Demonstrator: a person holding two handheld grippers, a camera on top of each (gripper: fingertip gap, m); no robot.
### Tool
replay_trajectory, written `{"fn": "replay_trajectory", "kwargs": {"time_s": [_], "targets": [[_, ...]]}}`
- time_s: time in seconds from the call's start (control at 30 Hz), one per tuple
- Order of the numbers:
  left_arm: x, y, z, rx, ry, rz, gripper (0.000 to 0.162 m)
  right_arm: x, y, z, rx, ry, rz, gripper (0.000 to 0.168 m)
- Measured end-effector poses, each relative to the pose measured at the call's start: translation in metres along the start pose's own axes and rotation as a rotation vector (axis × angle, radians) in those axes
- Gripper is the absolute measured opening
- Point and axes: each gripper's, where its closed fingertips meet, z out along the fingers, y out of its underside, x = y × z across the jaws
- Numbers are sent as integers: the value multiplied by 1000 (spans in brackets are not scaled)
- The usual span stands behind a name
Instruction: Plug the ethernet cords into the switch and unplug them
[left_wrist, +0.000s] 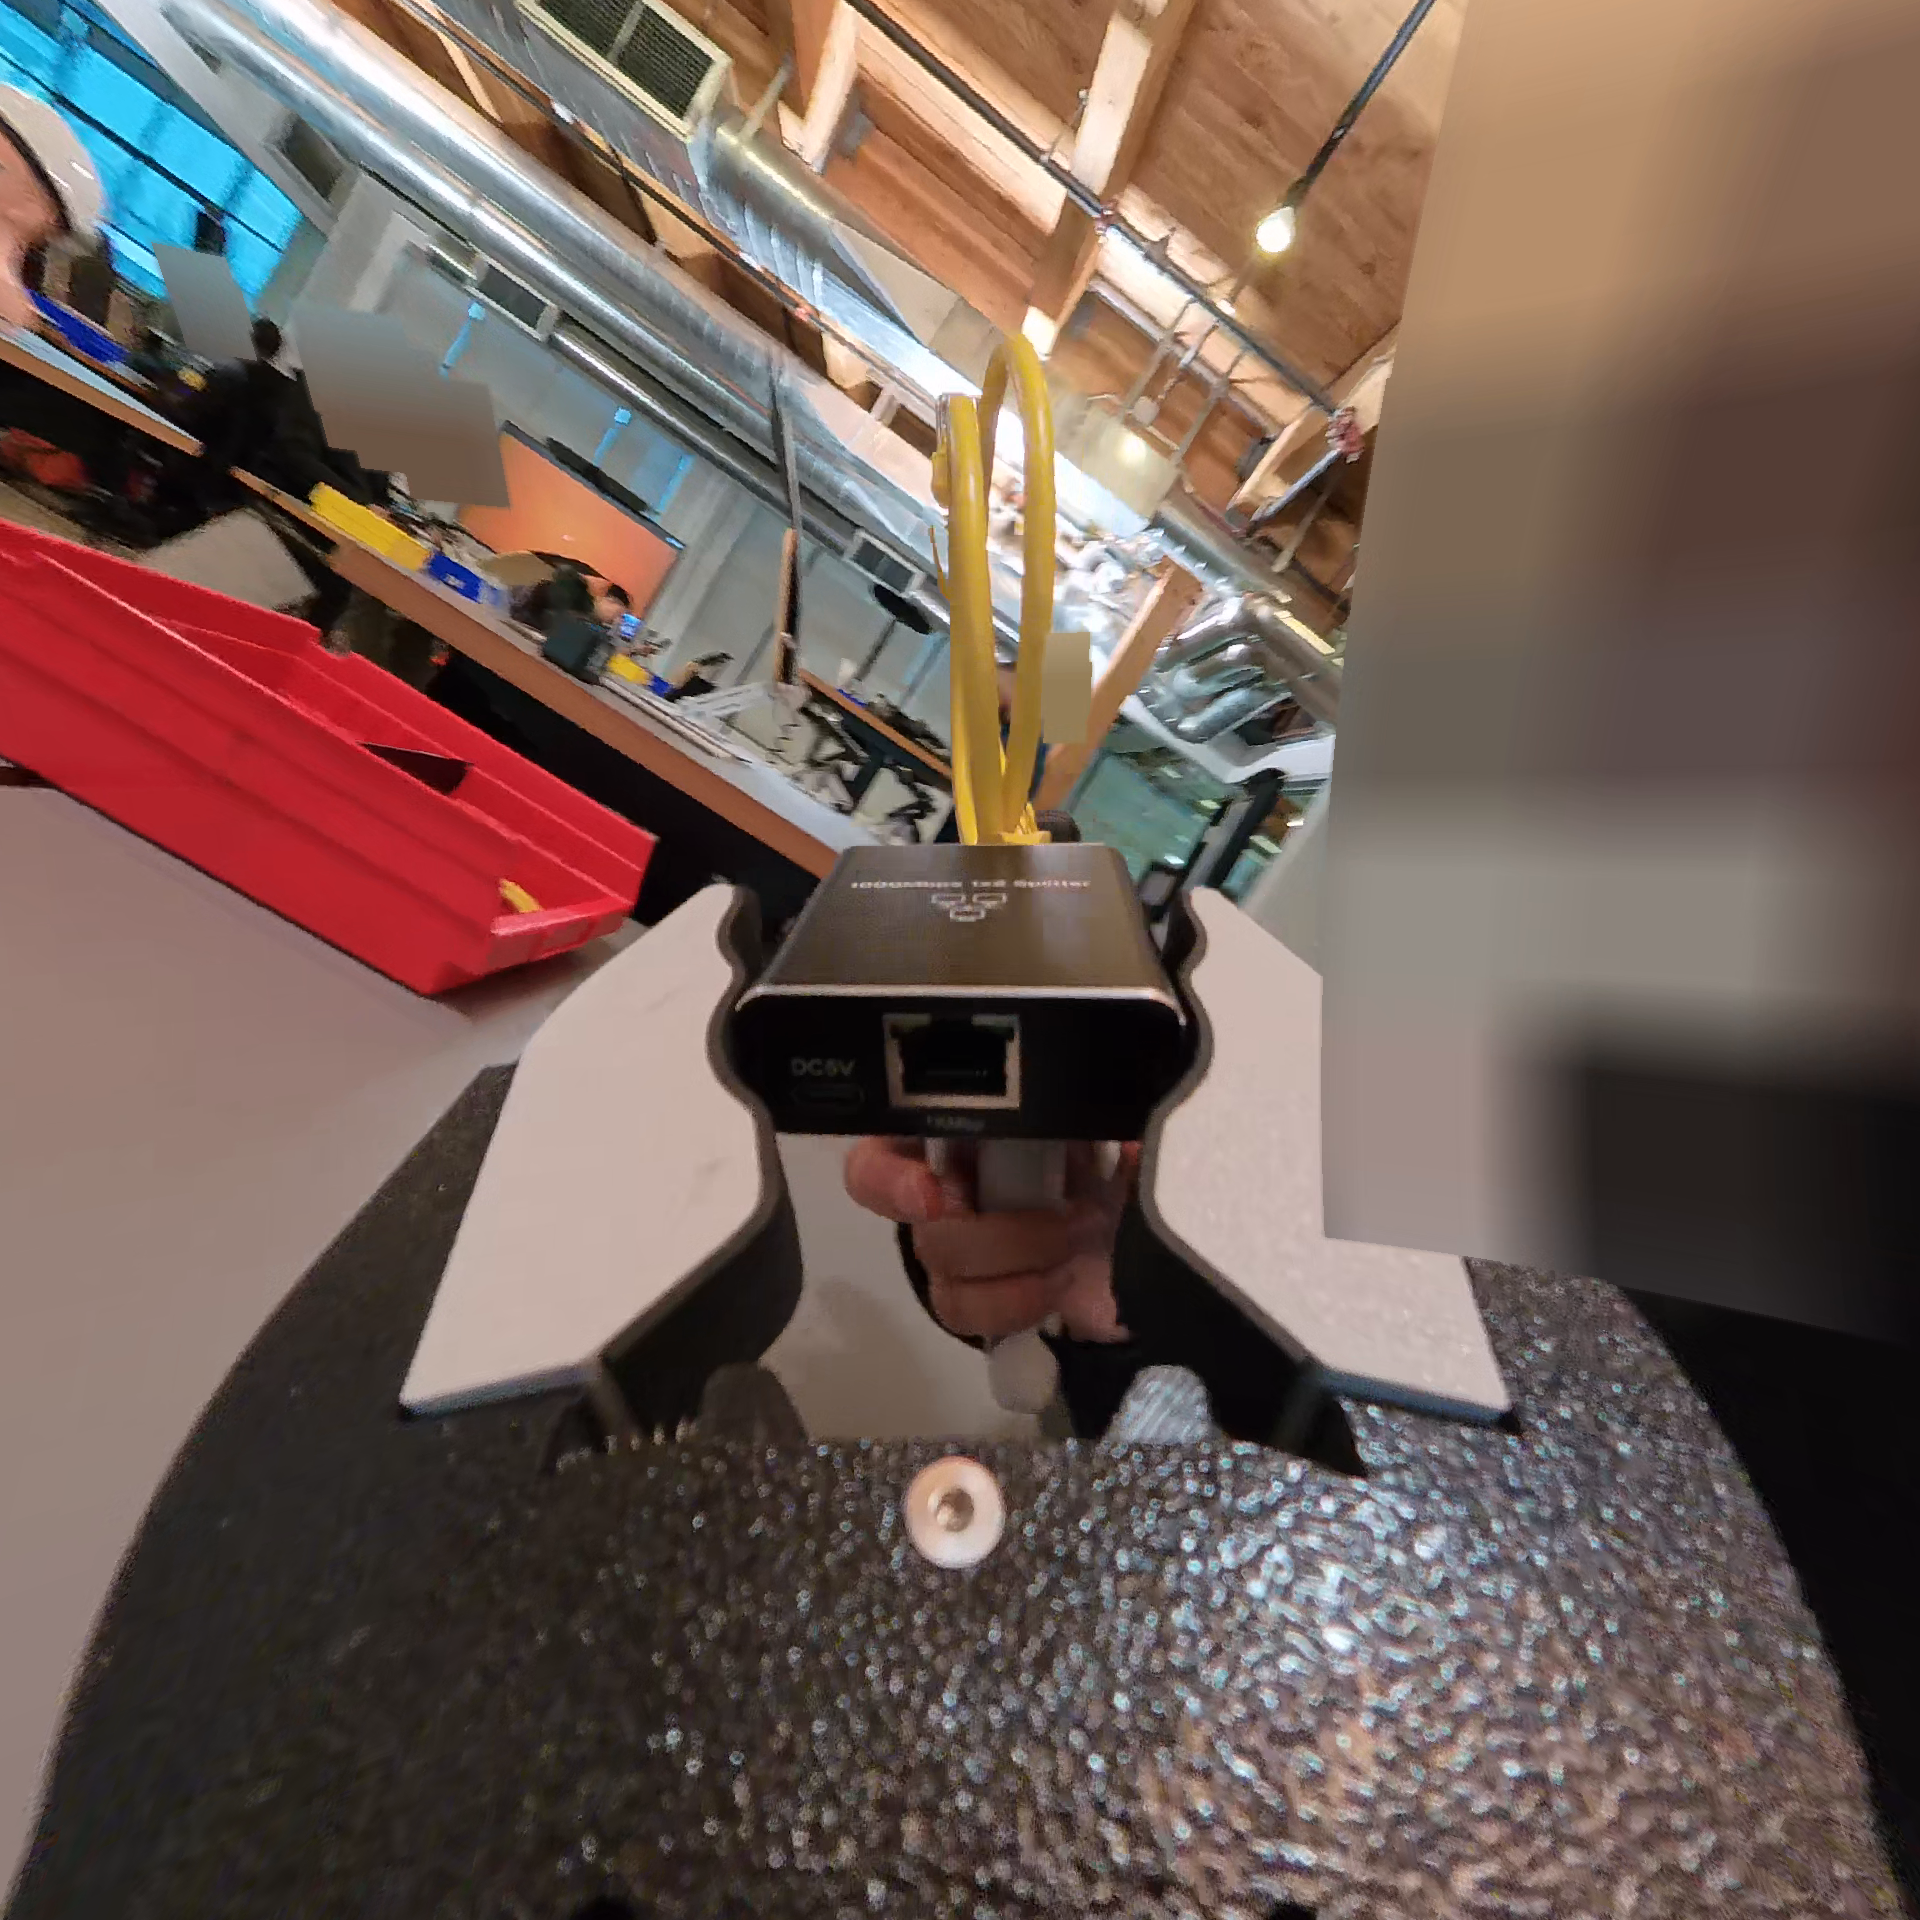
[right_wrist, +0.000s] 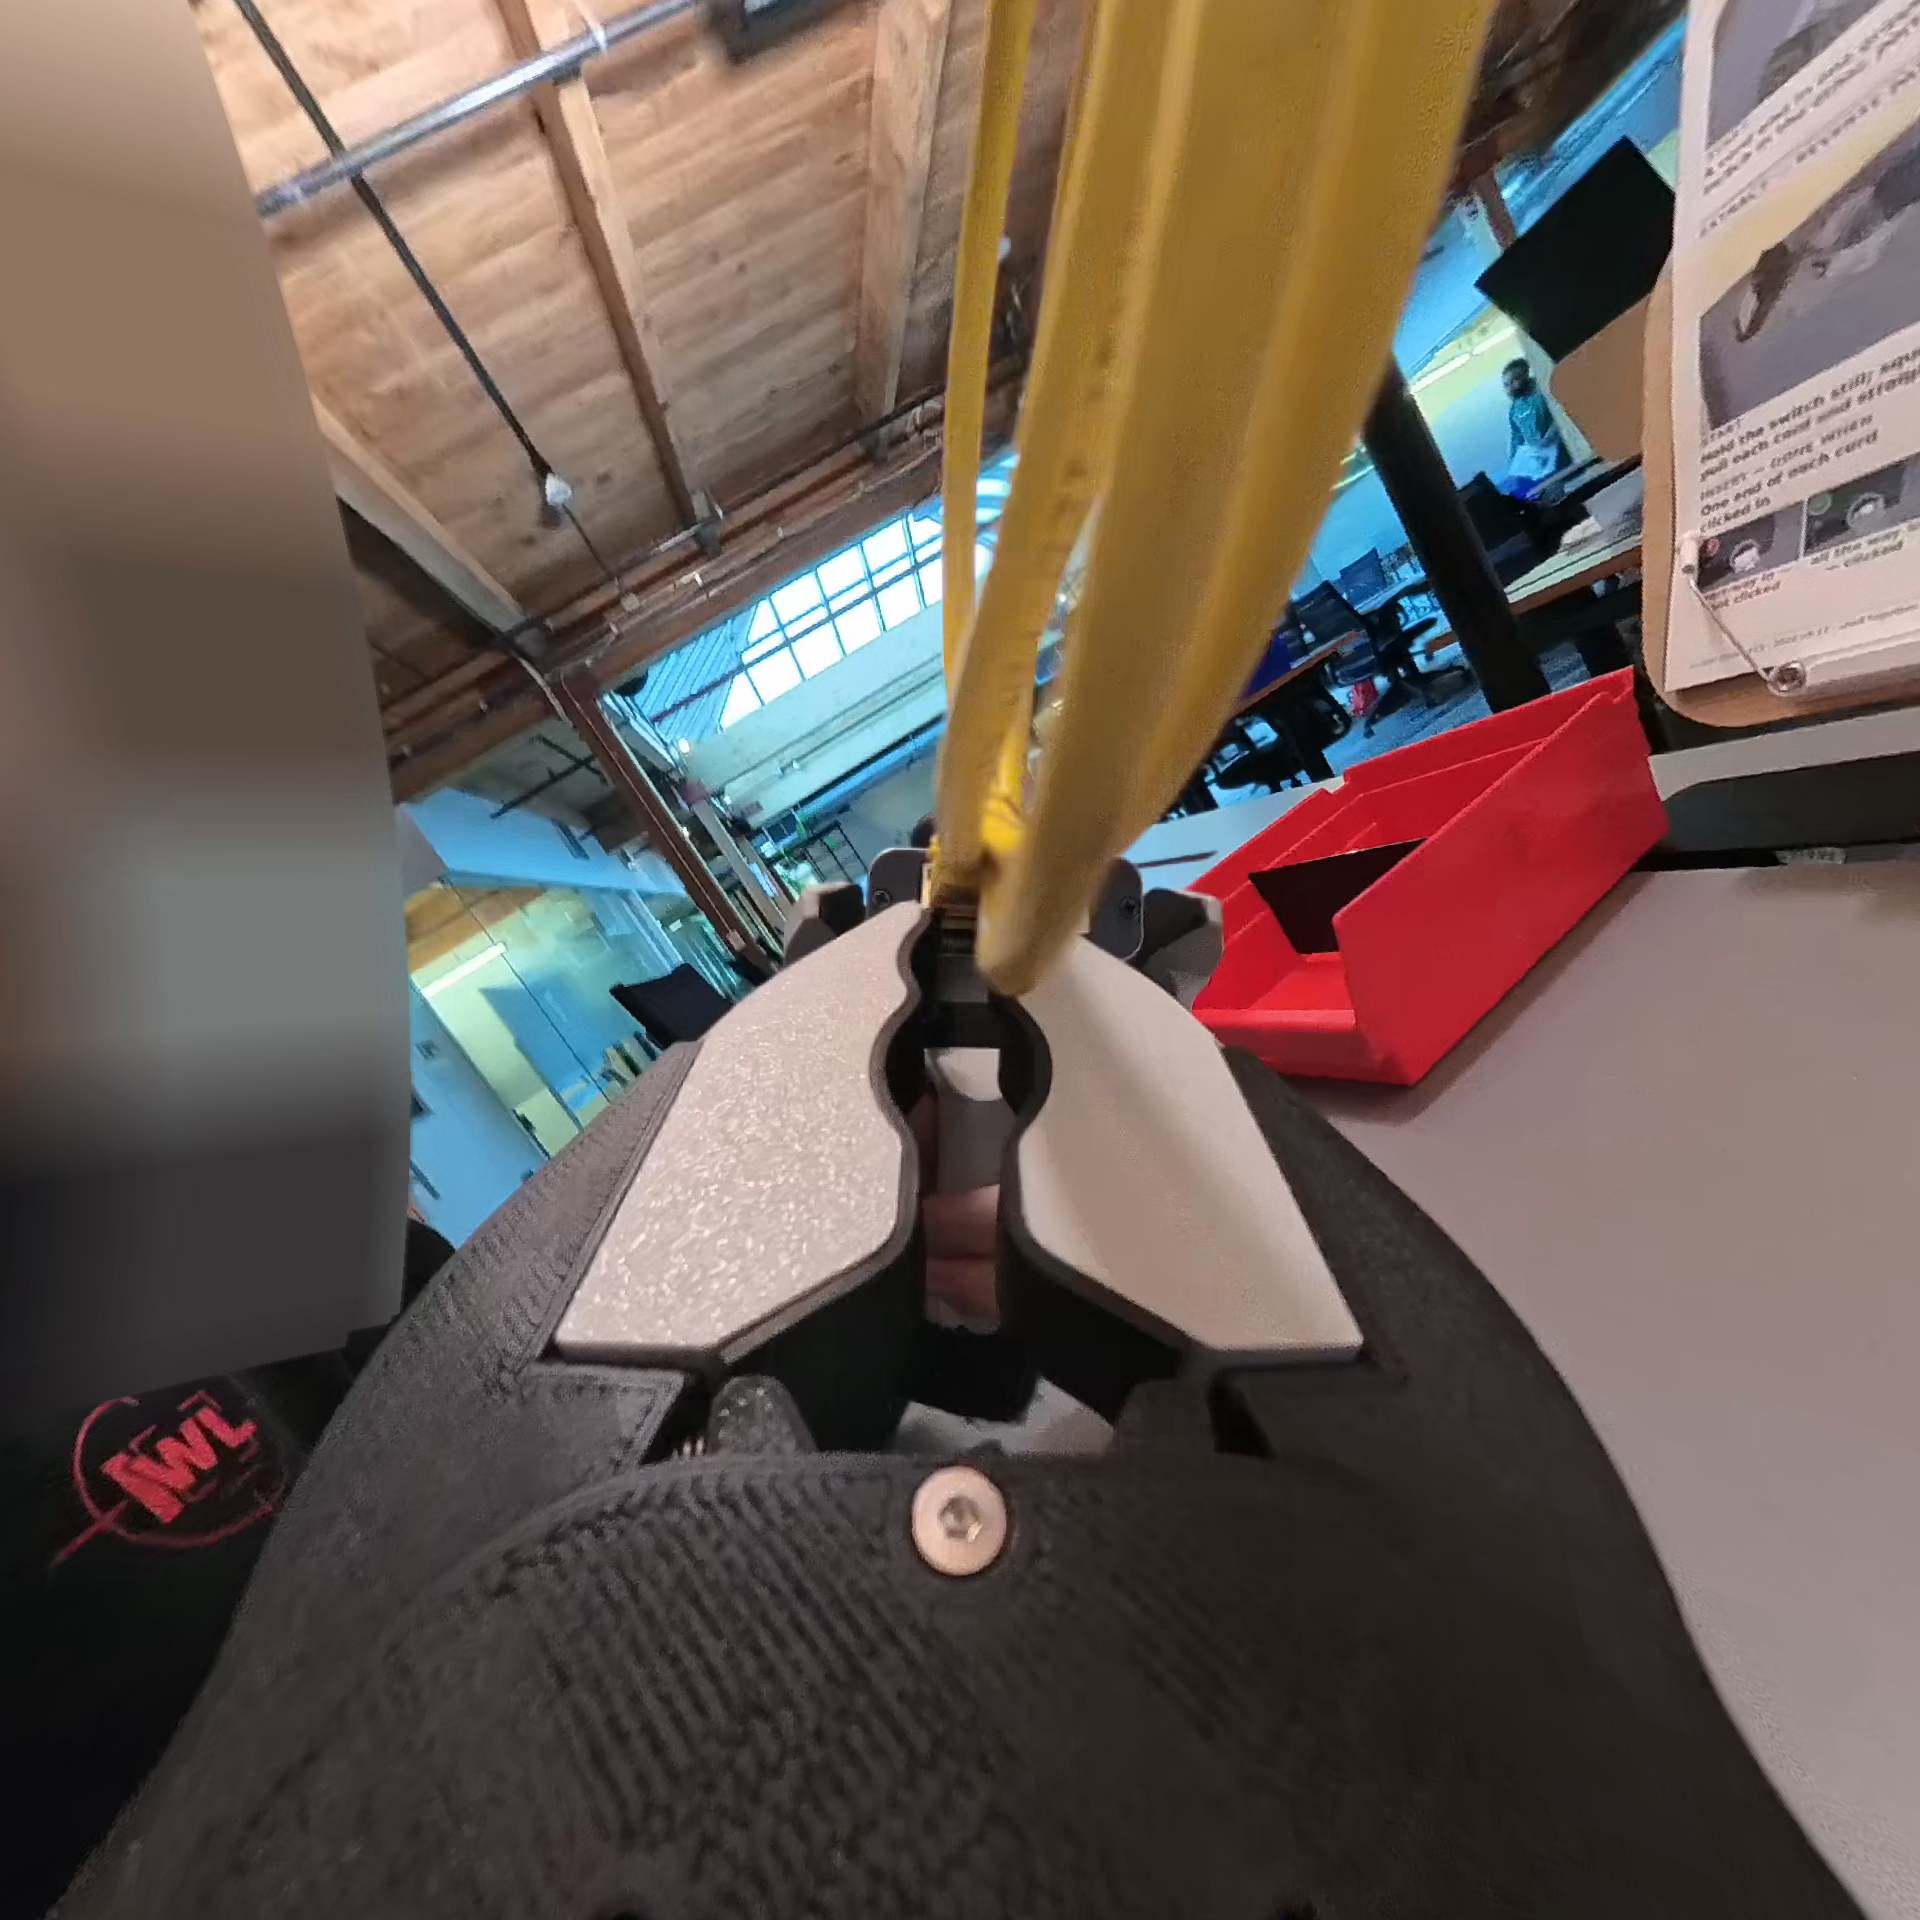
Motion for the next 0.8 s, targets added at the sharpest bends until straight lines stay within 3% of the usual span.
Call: {"fn": "replay_trajectory", "kwargs": {"time_s": [0.27,0.37,0.8], "targets": [[-5,-11,-5,-17,-249,541,74,7,2,3,139,-91,323,3],[-4,-17,-8,-24,-351,777,74,1,4,7,139,-141,366,21],[19,-17,-4,-102,-419,1322,75,-3,5,9,157,-192,477,17]]}}
